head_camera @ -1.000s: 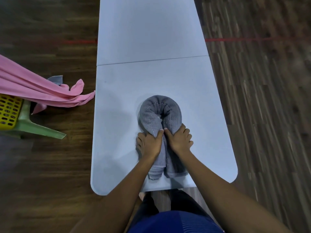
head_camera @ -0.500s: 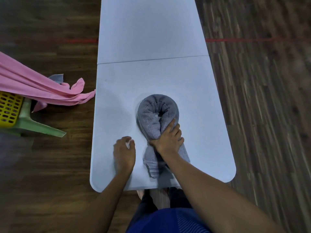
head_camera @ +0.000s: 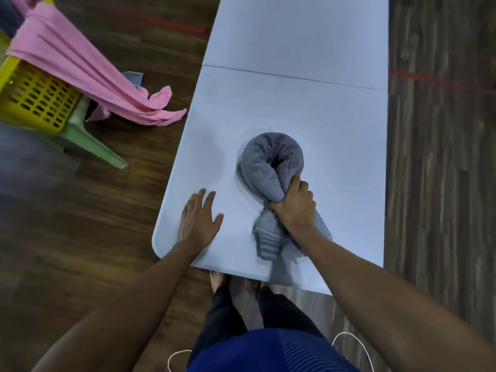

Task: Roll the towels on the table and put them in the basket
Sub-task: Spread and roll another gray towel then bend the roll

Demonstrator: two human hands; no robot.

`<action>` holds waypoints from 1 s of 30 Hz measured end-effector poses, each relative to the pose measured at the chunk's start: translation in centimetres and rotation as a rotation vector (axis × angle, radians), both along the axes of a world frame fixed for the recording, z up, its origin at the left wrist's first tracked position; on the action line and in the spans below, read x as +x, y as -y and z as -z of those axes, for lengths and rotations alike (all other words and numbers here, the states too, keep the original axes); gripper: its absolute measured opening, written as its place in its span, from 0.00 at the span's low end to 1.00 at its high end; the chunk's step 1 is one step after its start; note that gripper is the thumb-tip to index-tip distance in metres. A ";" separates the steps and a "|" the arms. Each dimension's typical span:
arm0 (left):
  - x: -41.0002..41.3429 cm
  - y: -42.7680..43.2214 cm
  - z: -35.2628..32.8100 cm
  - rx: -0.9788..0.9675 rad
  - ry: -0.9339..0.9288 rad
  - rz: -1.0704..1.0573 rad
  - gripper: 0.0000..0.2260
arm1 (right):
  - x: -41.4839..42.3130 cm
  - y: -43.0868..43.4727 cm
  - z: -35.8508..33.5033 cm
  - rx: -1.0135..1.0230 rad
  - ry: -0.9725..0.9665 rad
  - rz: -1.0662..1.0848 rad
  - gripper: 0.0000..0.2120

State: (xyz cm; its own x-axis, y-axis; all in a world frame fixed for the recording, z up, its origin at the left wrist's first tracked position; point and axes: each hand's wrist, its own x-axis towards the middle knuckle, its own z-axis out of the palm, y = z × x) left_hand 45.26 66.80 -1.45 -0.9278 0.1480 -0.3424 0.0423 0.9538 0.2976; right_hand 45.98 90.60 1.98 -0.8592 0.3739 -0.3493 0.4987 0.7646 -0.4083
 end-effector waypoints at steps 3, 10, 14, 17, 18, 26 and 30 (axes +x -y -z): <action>0.1 0.5 -1.1 0.042 -0.012 -0.040 0.25 | 0.2 -0.6 -0.5 -0.102 -0.067 -0.023 0.41; 2.7 6.4 -4.9 0.119 -0.106 -0.244 0.19 | 0.7 5.1 -3.6 -0.282 -0.068 -0.158 0.36; 4.3 13.6 -7.3 0.121 -0.215 -0.360 0.16 | 0.3 12.4 -5.4 -0.359 -0.119 -0.298 0.32; 5.4 19.9 -9.4 0.122 -0.261 -0.461 0.16 | -0.1 18.8 -6.9 -0.431 -0.186 -0.402 0.25; 5.7 22.0 -10.1 0.118 -0.279 -0.490 0.16 | -0.3 21.0 -7.3 -0.458 -0.213 -0.434 0.24; 6.2 36.1 -14.1 0.096 -0.367 -0.638 0.13 | -3.1 35.8 -9.7 -0.530 -0.237 -0.525 0.33; 4.5 40.9 -14.5 0.119 -0.386 -0.676 0.11 | -5.9 41.2 -9.8 -0.524 -0.217 -0.521 0.33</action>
